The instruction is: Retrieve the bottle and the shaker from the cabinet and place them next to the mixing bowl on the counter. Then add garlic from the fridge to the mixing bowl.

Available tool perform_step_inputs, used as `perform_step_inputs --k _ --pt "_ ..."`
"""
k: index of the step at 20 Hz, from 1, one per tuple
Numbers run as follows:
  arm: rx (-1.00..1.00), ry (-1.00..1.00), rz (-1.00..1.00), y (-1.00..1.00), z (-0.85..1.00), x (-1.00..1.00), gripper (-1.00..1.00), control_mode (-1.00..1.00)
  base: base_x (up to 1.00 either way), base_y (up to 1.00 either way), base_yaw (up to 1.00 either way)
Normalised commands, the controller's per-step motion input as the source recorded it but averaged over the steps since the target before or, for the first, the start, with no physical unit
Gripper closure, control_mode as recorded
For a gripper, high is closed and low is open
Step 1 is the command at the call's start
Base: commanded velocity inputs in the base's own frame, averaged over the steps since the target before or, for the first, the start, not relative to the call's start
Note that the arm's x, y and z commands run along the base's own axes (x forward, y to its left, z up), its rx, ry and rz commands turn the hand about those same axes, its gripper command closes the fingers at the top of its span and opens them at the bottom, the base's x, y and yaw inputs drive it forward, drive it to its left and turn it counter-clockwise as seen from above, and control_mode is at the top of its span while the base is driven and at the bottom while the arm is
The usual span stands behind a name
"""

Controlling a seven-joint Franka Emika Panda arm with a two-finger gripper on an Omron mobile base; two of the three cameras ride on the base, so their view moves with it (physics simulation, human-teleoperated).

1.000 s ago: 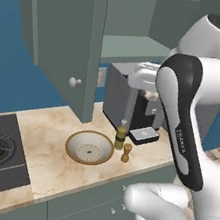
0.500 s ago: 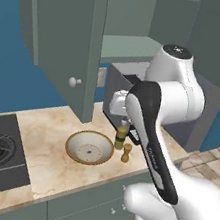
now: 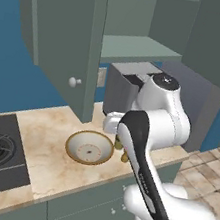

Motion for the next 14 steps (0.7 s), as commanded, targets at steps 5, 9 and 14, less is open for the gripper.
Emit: perform_step_inputs --k 5,9,14 --pt "0.00 0.10 -0.18 0.33 -0.13 0.38 1.00 -1.00 0.00 0.00 0.00" --pt "0.00 0.03 -0.17 0.17 -0.23 0.59 1.00 -1.00 0.00 0.00 0.00" --pt "0.01 -0.02 -0.03 0.00 -0.45 0.61 1.00 -1.00 0.00 0.00 0.00"
